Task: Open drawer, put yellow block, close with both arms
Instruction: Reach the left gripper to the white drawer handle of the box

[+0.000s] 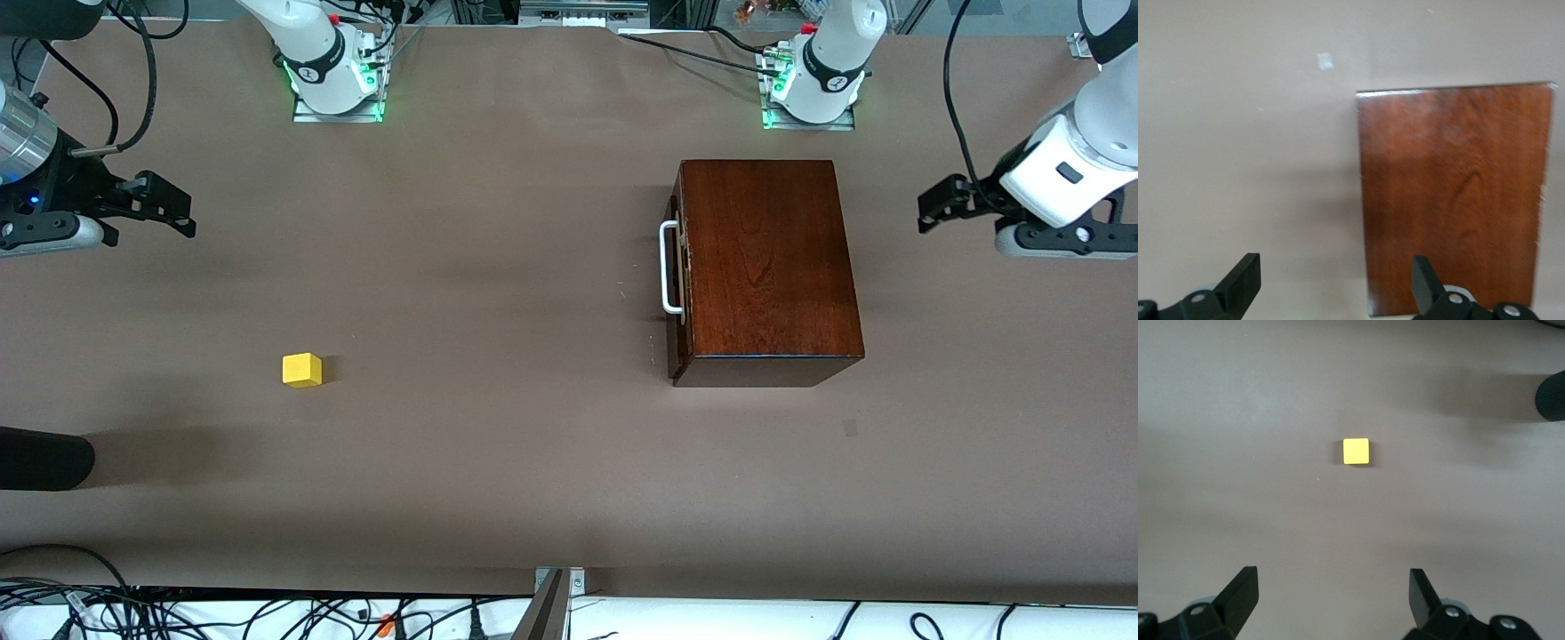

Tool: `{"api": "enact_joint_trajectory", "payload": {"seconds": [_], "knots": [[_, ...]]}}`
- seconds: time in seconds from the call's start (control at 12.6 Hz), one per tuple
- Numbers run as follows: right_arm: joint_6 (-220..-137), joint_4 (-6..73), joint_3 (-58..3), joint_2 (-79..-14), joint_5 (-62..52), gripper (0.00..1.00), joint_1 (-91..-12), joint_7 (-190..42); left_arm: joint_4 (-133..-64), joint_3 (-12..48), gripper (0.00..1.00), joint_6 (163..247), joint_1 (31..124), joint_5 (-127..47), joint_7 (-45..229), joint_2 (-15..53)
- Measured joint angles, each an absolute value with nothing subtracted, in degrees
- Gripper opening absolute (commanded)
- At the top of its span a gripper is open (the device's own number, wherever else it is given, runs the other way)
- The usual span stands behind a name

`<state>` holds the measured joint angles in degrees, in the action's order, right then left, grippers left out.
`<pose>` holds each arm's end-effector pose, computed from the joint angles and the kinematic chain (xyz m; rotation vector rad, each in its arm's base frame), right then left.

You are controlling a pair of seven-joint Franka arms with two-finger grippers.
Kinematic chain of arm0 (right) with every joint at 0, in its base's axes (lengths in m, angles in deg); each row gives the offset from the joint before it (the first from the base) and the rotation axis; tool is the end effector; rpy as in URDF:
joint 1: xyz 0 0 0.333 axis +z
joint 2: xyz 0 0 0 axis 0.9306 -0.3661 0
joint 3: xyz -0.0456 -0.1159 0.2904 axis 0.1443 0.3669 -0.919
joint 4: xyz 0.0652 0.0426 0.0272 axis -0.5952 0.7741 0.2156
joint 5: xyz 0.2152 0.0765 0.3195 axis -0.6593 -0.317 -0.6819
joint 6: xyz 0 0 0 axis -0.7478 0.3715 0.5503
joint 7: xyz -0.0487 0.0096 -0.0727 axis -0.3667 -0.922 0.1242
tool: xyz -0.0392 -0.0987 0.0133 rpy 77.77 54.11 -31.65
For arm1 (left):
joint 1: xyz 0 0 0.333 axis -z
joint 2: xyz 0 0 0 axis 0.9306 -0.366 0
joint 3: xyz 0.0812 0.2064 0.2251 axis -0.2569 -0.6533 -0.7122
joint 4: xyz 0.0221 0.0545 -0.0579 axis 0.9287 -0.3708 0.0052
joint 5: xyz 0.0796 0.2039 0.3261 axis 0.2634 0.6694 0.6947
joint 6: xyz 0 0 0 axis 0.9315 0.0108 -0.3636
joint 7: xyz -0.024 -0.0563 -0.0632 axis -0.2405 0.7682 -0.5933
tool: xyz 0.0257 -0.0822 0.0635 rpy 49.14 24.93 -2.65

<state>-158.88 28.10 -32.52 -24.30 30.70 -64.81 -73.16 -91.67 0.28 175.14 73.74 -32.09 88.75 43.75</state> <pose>0.5667 0.0323 0.5929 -3.1191 -0.1967 -0.0256 0.5478 -0.0593 0.5876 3.1219 -0.0660 -0.1813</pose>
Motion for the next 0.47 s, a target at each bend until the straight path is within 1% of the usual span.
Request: {"api": "enact_joint_trajectory", "payload": {"seconds": [0.32, 0.47], "knots": [[-158.88, 28.1, -32.48, -24.31, 30.7, 1.0, -64.81, -73.16, -90.84, 8.34, 1.0, 169.28, 74.2, -32.3, 89.18, 43.13], [-158.88, 28.1, -32.46, -24.31, 30.7, 1.0, -64.81, -73.16, -90.89, 12.98, 1.0, 169.61, 74.35, -32.3, 91.53, 40.88]]}}
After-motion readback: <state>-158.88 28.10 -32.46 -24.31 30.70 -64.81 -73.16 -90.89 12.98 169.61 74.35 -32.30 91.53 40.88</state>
